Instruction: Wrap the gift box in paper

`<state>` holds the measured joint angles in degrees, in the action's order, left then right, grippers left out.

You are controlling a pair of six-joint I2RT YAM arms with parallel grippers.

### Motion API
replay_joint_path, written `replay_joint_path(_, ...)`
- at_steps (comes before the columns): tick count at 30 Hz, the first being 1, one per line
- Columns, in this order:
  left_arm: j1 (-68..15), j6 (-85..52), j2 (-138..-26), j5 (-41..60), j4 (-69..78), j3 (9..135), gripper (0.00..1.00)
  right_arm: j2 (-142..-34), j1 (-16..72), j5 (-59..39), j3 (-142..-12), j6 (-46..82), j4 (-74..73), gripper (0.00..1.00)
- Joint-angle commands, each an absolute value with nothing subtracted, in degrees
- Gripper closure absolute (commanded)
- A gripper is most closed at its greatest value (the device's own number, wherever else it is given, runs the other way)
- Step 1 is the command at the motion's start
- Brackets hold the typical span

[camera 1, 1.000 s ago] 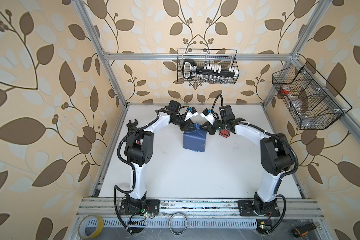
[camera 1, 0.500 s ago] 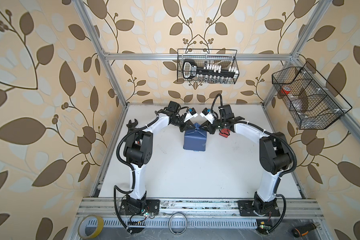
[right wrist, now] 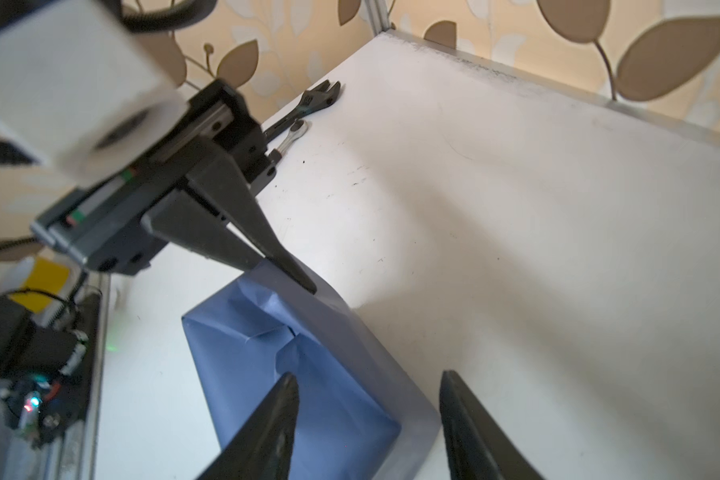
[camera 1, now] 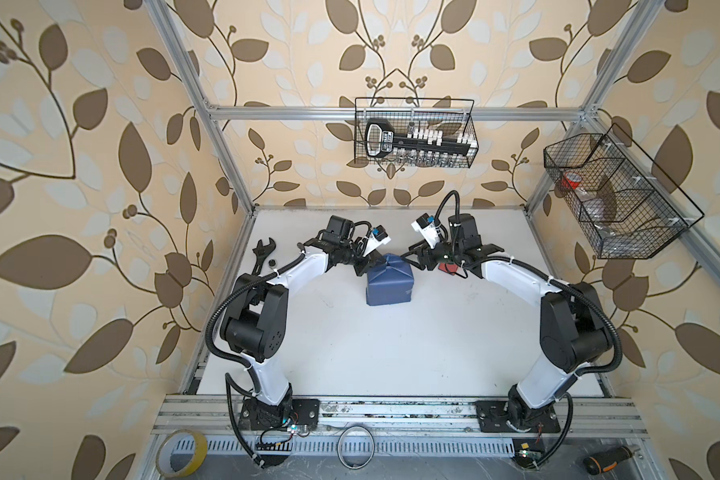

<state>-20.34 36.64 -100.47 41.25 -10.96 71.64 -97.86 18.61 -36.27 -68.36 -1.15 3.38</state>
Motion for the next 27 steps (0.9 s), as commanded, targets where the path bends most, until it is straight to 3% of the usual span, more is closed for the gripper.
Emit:
replay_joint_path(1,-21.3,36.8,-96.0,39.2,-4.6,68.7,0.96,-97.2,18.4,-31.3,-66.0,11.8,-0.7,0.40)
replay_joint_path(5,-21.7,37.4,-94.1,37.2,-0.7,65.0,0.95,-98.3,18.8,-25.6,-64.9,25.2,-1.7,0.32)
replay_joint_path(10,-22.6,38.7,-93.7,35.3,-0.5,64.2,0.95,-99.3,20.1,-24.6,-64.5,32.4,-3.1,0.20)
replay_joint_path(21,-23.2,40.7,-94.2,33.9,-0.3,63.5,0.93,-102.1,22.6,-22.5,-65.9,37.7,-1.9,0.16)
replay_joint_path(27,-23.3,40.9,-94.0,33.5,-0.3,63.1,0.86,-101.2,22.9,-22.9,-63.3,39.5,-4.4,0.17)
